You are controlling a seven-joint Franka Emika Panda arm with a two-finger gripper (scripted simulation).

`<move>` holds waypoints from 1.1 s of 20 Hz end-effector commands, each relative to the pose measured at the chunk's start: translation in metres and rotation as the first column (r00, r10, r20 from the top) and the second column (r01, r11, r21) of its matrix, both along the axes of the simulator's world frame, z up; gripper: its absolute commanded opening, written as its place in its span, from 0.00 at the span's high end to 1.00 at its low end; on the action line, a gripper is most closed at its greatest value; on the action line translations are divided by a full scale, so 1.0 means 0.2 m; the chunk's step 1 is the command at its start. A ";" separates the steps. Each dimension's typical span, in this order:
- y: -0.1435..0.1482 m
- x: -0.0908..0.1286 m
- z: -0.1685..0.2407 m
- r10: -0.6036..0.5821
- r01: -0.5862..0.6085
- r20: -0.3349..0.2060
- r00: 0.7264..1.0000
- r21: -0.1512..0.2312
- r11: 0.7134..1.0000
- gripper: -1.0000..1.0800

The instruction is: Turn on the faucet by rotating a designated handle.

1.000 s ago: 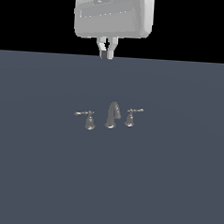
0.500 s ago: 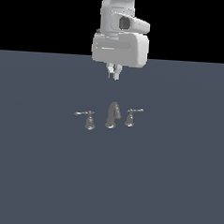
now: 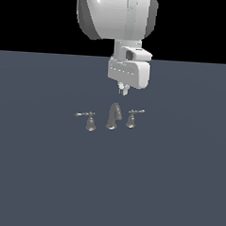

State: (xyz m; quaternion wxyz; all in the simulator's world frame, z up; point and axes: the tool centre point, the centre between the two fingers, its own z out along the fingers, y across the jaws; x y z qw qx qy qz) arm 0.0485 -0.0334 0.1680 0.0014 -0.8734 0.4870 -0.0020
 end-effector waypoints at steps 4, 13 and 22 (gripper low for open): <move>-0.13 0.14 -0.18 -0.117 0.117 -0.001 0.993 -0.003 0.993 1.00; -0.30 0.29 -0.38 -0.253 0.253 -0.004 0.967 -0.003 0.968 1.00; -0.37 0.35 -0.46 -0.304 0.304 -0.005 0.953 -0.001 0.953 1.00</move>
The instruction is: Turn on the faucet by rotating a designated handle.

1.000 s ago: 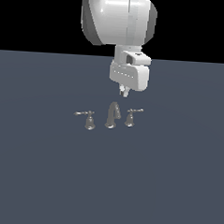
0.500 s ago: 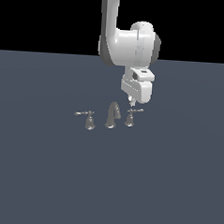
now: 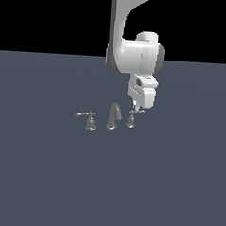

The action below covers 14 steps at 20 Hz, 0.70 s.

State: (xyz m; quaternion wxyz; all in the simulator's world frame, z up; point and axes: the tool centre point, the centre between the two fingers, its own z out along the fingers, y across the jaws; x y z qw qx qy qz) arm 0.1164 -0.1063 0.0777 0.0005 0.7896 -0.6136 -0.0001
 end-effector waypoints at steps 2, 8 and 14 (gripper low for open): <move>-0.01 0.01 -0.01 -0.006 0.006 0.001 1.000 0.000 1.000 1.00; -0.03 -0.02 -0.01 -0.006 0.006 0.001 1.000 0.000 1.000 1.00; -0.10 -0.10 -0.01 -0.006 0.006 0.001 1.000 0.000 1.000 1.00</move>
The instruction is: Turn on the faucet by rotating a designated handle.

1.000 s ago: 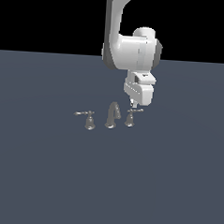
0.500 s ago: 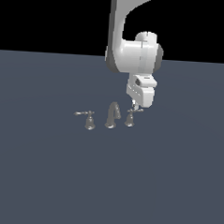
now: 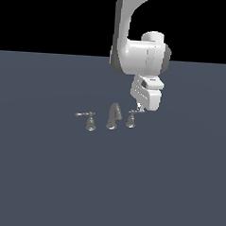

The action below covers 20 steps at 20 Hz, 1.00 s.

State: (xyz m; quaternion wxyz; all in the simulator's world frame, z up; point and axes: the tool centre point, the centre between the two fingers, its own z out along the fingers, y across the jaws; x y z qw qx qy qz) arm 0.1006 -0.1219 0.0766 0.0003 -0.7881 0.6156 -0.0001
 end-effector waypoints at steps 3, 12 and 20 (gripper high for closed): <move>-0.06 -0.07 0.00 -0.001 0.001 -0.001 1.000 0.000 1.000 1.00; -0.03 -0.14 0.00 0.005 -0.005 0.004 1.000 0.002 1.000 1.00; -0.05 -0.26 0.00 0.000 0.000 0.000 1.000 0.000 1.000 1.00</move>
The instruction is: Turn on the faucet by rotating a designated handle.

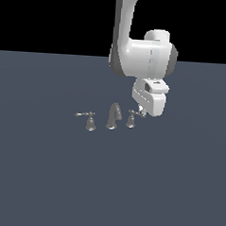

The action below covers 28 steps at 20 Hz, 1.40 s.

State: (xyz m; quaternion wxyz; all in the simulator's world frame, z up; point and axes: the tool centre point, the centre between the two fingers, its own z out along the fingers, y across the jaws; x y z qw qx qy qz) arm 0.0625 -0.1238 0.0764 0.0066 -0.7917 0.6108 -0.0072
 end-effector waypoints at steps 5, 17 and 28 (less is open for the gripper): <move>-0.01 -0.07 0.00 -0.008 0.008 -0.008 1.000 -0.001 1.000 1.00; 0.12 -0.24 0.00 -0.013 0.013 -0.019 1.000 -0.002 1.000 1.00; 0.33 -0.22 0.00 -0.015 0.015 -0.019 1.000 -0.002 1.000 1.00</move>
